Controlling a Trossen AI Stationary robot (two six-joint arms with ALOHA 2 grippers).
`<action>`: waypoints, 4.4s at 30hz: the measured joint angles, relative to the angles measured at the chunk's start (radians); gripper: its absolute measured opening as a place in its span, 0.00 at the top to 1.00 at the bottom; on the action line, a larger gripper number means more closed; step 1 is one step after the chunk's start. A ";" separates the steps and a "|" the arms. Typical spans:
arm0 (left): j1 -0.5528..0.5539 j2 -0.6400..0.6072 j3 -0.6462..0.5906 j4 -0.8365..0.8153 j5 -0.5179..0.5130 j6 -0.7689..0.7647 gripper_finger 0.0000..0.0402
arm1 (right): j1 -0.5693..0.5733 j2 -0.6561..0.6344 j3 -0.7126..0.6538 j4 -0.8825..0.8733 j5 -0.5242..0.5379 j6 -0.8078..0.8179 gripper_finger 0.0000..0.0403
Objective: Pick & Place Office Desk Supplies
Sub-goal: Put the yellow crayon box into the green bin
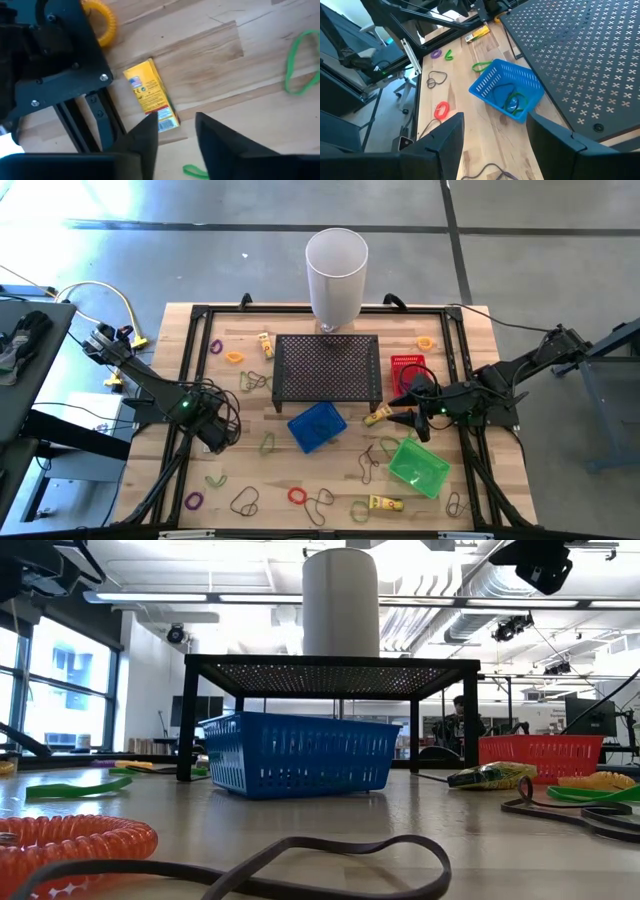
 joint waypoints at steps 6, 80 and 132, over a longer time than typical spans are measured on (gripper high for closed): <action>0.000 0.000 -0.055 -0.015 0.101 -0.060 0.45 | 0.000 0.003 0.000 0.000 0.000 0.000 0.50; -0.092 -0.081 -0.382 0.538 0.064 -0.314 0.60 | 0.000 0.084 0.000 0.108 -0.057 0.050 0.50; 0.519 0.450 -0.211 2.624 0.761 0.240 0.60 | -0.041 0.326 0.000 0.967 -0.052 -0.468 0.50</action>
